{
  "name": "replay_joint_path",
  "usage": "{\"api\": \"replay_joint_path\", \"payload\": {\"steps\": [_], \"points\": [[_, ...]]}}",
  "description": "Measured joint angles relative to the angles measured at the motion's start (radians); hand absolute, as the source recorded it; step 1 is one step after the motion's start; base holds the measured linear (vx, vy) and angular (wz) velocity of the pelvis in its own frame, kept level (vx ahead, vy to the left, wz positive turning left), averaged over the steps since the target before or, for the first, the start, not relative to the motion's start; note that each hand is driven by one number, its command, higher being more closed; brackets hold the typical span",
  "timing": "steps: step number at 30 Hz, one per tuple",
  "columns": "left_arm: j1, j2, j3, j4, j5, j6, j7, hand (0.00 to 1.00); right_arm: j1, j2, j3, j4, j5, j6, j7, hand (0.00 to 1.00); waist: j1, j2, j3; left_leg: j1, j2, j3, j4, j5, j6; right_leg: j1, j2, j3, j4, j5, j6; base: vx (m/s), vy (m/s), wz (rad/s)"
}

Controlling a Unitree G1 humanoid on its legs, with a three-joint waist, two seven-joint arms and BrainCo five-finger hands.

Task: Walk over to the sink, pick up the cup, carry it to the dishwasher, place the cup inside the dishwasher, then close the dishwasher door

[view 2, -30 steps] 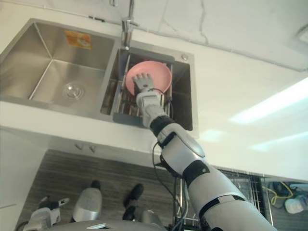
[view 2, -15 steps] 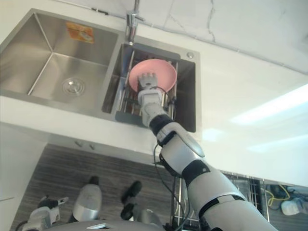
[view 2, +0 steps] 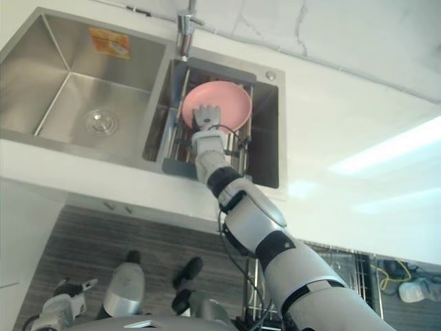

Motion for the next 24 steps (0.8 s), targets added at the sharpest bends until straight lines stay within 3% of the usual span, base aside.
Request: {"api": "replay_joint_path", "payload": {"steps": [6,8,10,15,18,24], "points": [[0.008,0.000,0.000,0.001,0.000,-0.001,0.009,0.00,0.039,-0.001,0.003,-0.056,-0.016,-0.001,-0.048,1.00,-0.027,-0.001,-0.002,0.033,0.001,0.027,0.000,0.000,0.000,0.017,0.000,0.021,0.000,0.010,-0.012,0.01,0.009,-0.09],[0.015,0.000,0.000,0.002,0.000,-0.002,0.009,0.00,0.051,-0.017,0.009,-0.154,-0.015,-0.004,-0.066,1.00,-0.069,-0.007,-0.007,0.038,0.001,0.037,0.000,0.000,0.000,0.016,0.000,0.028,0.000,0.010,-0.012,-0.01,0.010,-0.11],[0.015,0.000,0.000,0.005,0.001,-0.004,0.010,0.00,0.056,-0.030,0.009,-0.207,-0.015,-0.009,-0.090,1.00,-0.085,-0.006,-0.014,0.041,0.004,0.050,0.000,0.001,0.001,0.014,0.001,0.032,0.000,0.009,-0.013,-0.01,-0.012,-0.14],[0.028,-0.007,0.000,0.039,0.001,-0.015,0.015,0.00,0.113,-0.090,0.015,-0.349,-0.015,-0.068,-0.172,1.00,-0.131,0.006,-0.086,0.075,0.010,0.077,-0.018,0.002,-0.001,0.022,0.011,0.050,0.000,0.004,-0.020,0.03,-0.012,-0.16],[0.039,-0.030,0.000,0.040,0.002,-0.024,0.015,0.00,0.167,-0.117,0.052,-0.403,-0.015,-0.116,-0.200,1.00,-0.167,0.030,-0.111,0.117,0.004,0.090,-0.045,0.004,-0.002,0.042,0.012,0.063,-0.001,0.004,-0.021,0.01,0.011,-0.13],[0.052,-0.037,0.002,0.040,0.004,-0.032,0.014,0.00,0.251,-0.137,0.093,-0.496,-0.011,-0.182,-0.199,1.00,-0.200,0.040,-0.143,0.151,0.001,0.106,-0.087,0.018,-0.009,0.049,0.012,0.050,-0.001,-0.023,-0.030,0.00,-0.008,-0.07]]}}
